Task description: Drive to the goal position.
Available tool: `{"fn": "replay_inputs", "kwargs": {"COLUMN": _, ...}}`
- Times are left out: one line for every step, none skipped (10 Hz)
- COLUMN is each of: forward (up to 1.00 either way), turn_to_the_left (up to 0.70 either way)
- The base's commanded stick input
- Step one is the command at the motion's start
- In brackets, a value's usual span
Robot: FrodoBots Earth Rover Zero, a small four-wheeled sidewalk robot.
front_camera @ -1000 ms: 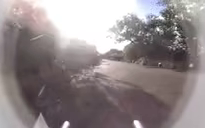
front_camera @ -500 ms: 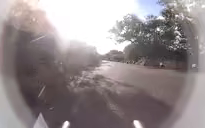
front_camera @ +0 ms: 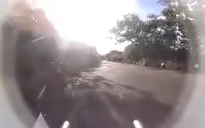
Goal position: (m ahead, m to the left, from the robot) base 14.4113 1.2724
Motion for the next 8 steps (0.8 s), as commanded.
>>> {"fn": "replay_inputs", "kwargs": {"forward": 0.5, "turn_to_the_left": 0.0}}
{"fn": "replay_inputs", "kwargs": {"forward": 0.5, "turn_to_the_left": 0.0}}
{"fn": "replay_inputs", "kwargs": {"forward": 0.5, "turn_to_the_left": 0.0}}
{"fn": "replay_inputs", "kwargs": {"forward": 0.5, "turn_to_the_left": 0.0}}
{"fn": "replay_inputs", "kwargs": {"forward": 0.5, "turn_to_the_left": 0.0}}
{"fn": "replay_inputs", "kwargs": {"forward": 0.5, "turn_to_the_left": 0.0}}
{"fn": "replay_inputs", "kwargs": {"forward": 0.5, "turn_to_the_left": 0.0}}
{"fn": "replay_inputs", "kwargs": {"forward": 0.5, "turn_to_the_left": 0.0}}
